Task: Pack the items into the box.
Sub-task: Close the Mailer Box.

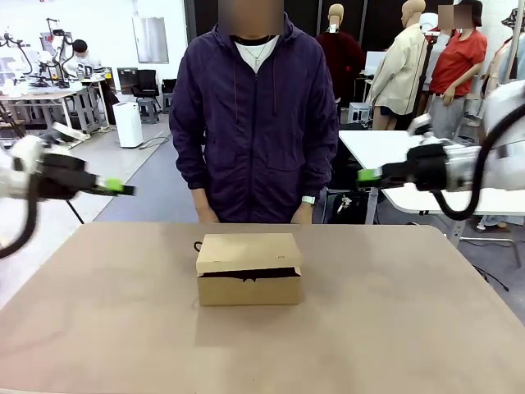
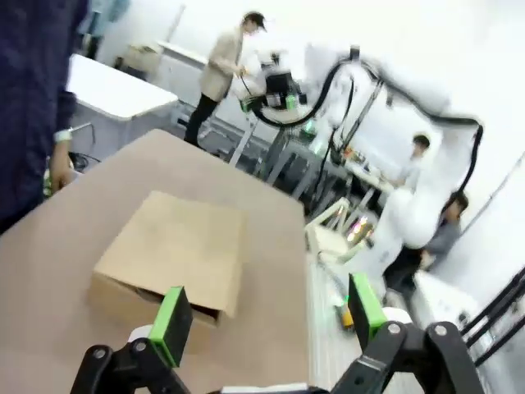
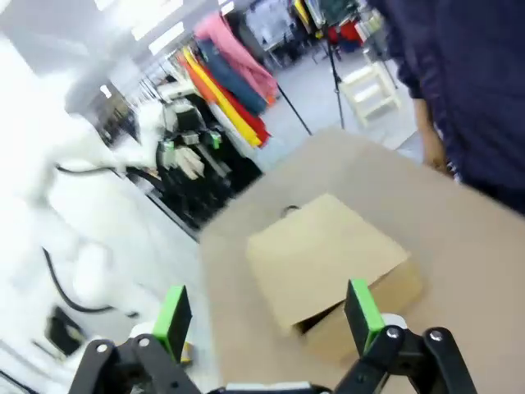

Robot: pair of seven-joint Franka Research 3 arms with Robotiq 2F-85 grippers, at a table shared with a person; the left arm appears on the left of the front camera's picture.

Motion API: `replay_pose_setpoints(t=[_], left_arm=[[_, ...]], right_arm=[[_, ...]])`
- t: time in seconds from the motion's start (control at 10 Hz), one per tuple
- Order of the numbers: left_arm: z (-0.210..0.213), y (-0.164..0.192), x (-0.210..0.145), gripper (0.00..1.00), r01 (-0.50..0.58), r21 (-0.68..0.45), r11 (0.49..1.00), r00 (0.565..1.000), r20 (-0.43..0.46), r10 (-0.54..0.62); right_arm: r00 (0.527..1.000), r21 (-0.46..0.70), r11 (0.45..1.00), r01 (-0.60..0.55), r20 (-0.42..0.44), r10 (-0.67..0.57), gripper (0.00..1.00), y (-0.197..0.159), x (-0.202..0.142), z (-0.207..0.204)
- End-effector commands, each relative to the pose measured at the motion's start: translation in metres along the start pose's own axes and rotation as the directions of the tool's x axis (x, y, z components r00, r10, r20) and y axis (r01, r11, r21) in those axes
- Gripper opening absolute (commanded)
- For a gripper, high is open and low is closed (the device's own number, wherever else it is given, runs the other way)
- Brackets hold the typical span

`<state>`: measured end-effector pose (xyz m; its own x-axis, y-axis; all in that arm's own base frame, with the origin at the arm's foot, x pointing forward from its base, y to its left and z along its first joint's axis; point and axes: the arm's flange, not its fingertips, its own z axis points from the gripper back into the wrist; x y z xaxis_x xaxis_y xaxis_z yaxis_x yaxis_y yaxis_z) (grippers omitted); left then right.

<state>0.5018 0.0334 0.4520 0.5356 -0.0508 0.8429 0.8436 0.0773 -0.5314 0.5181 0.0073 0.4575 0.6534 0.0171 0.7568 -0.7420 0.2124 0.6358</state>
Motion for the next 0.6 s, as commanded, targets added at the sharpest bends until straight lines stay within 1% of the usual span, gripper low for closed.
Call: replay_pose_setpoints(t=[0.0, 0.1, 0.2, 0.3, 0.4, 0.5], left_arm=[[0.052, -0.023, 0.002, 1.0, -0.17, 0.092, 0.981, 0.983, 0.085, 0.162], [0.081, -0.032, -0.002, 1.0, -0.214, 0.142, 0.966, 0.975, 0.098, 0.202], [0.098, -0.037, -0.008, 1.0, -0.237, 0.167, 0.957, 0.971, 0.06, 0.23], [0.105, -0.036, -0.013, 1.0, -0.25, 0.209, 0.945, 0.966, -0.006, 0.257], [0.11, -0.024, -0.017, 1.0, -0.258, 0.225, 0.94, 0.961, -0.045, 0.274], [0.117, -0.038, -0.013, 1.0, -0.233, 0.187, 0.954, 0.972, 0.064, 0.225]], right_arm=[[0.988, -0.011, 0.991, 0.13, 0.085, -0.128, 1.0, 0.016, -0.011, 0.063], [0.984, -0.049, 0.986, 0.162, 0.086, -0.158, 1.0, 0.026, -0.023, 0.095], [0.98, -0.081, 0.98, 0.183, 0.088, -0.176, 1.0, 0.034, -0.035, 0.12], [0.98, -0.134, 0.972, 0.194, 0.076, -0.186, 1.0, 0.039, -0.045, 0.139], [0.983, -0.206, 0.962, 0.18, 0.073, -0.168, 1.0, 0.037, -0.052, 0.145], [0.997, -0.272, 0.959, 0.082, 0.011, -0.082, 1.0, 0.024, -0.055, 0.132]])
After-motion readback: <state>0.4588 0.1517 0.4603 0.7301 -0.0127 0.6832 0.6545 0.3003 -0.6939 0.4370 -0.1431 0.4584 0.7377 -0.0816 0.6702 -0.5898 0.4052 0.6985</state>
